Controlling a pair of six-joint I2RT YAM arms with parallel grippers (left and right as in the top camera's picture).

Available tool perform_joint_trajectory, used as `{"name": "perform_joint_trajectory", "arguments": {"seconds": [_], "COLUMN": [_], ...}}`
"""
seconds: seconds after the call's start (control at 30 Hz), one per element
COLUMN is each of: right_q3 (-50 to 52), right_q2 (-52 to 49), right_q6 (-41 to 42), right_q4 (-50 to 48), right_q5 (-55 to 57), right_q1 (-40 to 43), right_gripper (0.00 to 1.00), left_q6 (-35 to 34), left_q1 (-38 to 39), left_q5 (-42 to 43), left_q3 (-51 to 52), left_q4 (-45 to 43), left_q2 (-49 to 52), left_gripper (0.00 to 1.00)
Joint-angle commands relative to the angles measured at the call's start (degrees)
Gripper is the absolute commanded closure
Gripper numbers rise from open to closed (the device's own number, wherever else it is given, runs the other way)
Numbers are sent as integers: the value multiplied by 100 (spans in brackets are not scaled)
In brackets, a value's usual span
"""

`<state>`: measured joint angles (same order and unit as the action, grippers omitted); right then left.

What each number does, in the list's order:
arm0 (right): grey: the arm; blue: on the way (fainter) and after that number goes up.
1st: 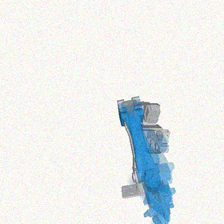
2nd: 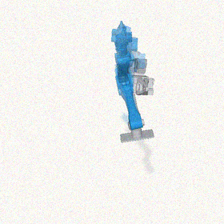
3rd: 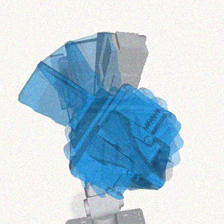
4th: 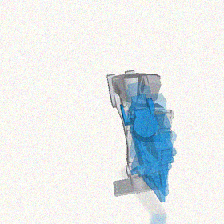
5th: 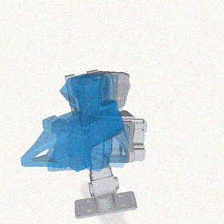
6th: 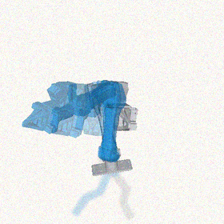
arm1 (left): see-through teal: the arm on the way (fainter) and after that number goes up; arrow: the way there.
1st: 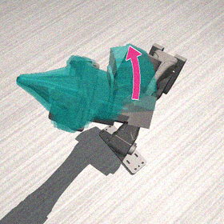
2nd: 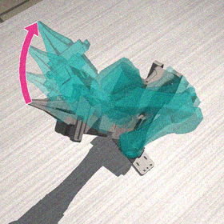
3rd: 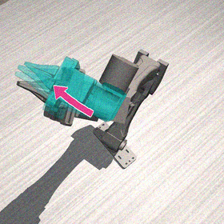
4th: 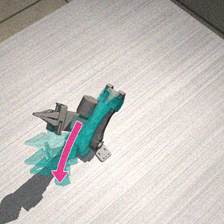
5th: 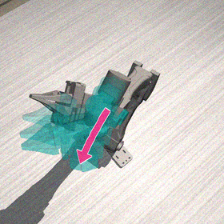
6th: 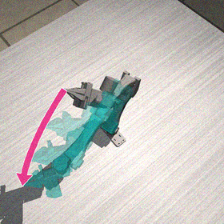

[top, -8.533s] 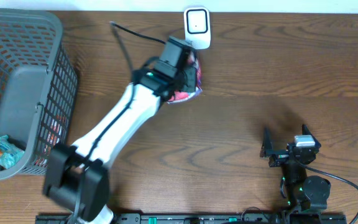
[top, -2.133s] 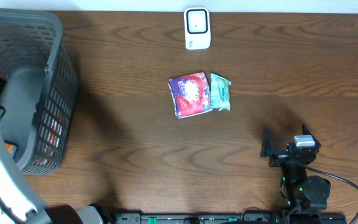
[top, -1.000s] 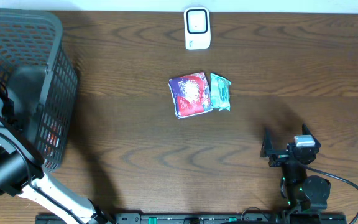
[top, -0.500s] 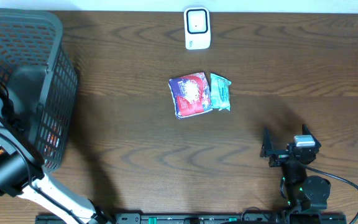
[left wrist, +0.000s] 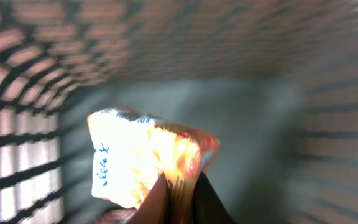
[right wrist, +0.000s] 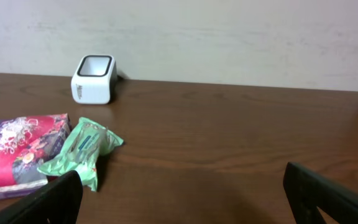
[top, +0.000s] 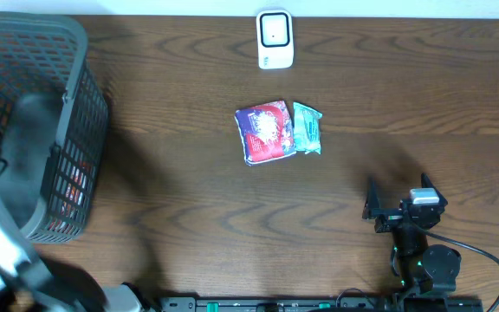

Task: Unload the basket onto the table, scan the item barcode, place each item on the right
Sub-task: 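Reach the left gripper into the basket and grasp an orange snack pack, then place the orange snack pack left of the purple pack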

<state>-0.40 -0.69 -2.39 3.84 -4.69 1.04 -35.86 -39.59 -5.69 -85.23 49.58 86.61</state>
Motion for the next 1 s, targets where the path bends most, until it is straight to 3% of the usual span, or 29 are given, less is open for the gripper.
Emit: {"name": "perform_joint_trajectory", "arguments": {"seconds": [0.0,0.13,0.23,0.27,0.47,0.6,0.83,0.87,0.93,0.97], "right_q3": [9,9,9,9,9,9,9,9,9,9], "right_q2": [31,31,31,31,31,31,31,31,31,31], "right_q6": [-90,-90,-90,-90,-90,-90,-90,-90,-90,-90], "right_q4": [20,20,20,20,20,20,20,20,20,20], "right_q5": [7,7,7,7,7,7,7,7,7,7], "right_q1": [59,59,59,59,59,59,59,59,59,59], "right_gripper": [1,1,1,1,1,1,1,1,1,1], "left_q6": [260,310,619,1084,1832,1827,1827,1827,1827,1827], "left_q1": [199,979,2118,3042,5381,6177,6599,6605,6603,6599], "left_q5": [1574,3128,3434,3324,1593,544,476,476,474,474], "left_q3": [-48,-48,-48,-48,-48,-48,-48,-48,-48,-48], "left_q4": [-426,-1091,-1252,-1226,-798,-608,-616,-616,-616,-616], "left_q2": [-938,-1639,-1851,-1843,-1314,-654,817,1038,1373,1530], "left_gripper": [93,93,93,93,93,93,93,90,59,48]}}
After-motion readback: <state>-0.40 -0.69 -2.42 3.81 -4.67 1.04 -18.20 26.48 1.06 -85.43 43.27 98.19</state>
